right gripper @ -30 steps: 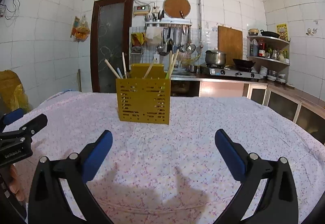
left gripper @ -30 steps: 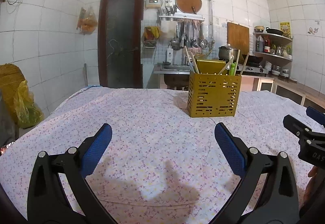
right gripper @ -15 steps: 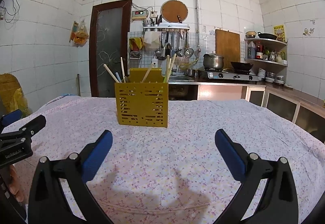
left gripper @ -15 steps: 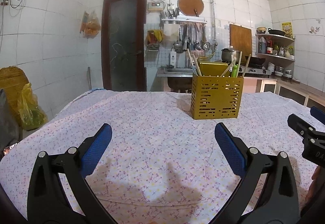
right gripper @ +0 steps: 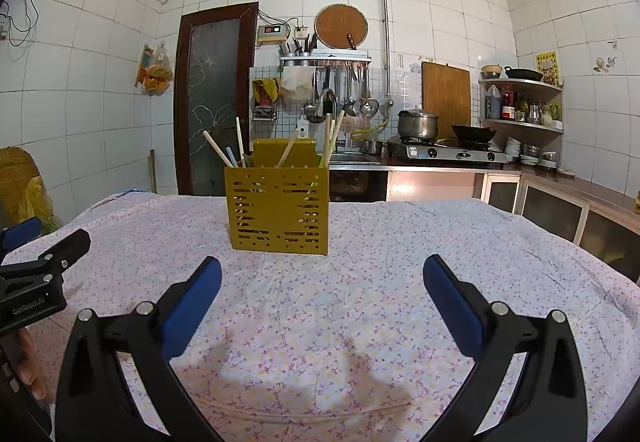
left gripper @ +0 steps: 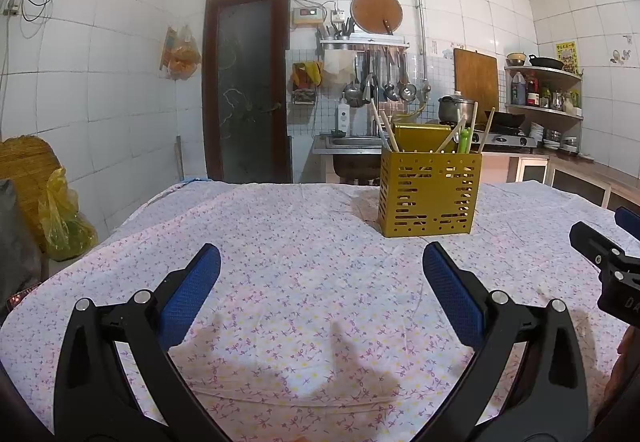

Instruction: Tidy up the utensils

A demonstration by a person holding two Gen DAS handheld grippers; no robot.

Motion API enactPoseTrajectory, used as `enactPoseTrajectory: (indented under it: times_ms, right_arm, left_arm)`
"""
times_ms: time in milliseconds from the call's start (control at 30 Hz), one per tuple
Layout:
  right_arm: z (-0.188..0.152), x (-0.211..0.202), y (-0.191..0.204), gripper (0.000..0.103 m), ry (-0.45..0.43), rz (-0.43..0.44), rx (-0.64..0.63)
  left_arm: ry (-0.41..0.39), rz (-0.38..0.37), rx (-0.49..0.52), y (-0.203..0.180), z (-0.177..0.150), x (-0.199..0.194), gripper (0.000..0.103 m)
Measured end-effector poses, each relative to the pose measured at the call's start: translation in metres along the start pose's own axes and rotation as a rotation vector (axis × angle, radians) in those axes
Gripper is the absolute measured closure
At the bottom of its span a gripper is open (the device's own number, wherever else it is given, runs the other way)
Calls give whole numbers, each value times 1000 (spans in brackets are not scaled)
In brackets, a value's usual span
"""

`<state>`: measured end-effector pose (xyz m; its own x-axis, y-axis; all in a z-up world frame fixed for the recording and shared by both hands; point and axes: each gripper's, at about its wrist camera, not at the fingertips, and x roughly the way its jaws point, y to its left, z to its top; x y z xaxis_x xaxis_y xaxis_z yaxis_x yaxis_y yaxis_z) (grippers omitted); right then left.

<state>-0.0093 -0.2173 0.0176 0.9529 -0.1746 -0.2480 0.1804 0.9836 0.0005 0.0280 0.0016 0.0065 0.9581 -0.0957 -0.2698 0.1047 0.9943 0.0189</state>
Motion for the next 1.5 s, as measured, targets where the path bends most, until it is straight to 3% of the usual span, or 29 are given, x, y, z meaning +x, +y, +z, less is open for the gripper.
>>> enactPoseTrajectory:
  times_ms: [1500]
  right_arm:
    - [0, -3, 4, 4, -5, -19, 3]
  left_arm:
    - [-9, -14, 1, 0, -1, -2, 5]
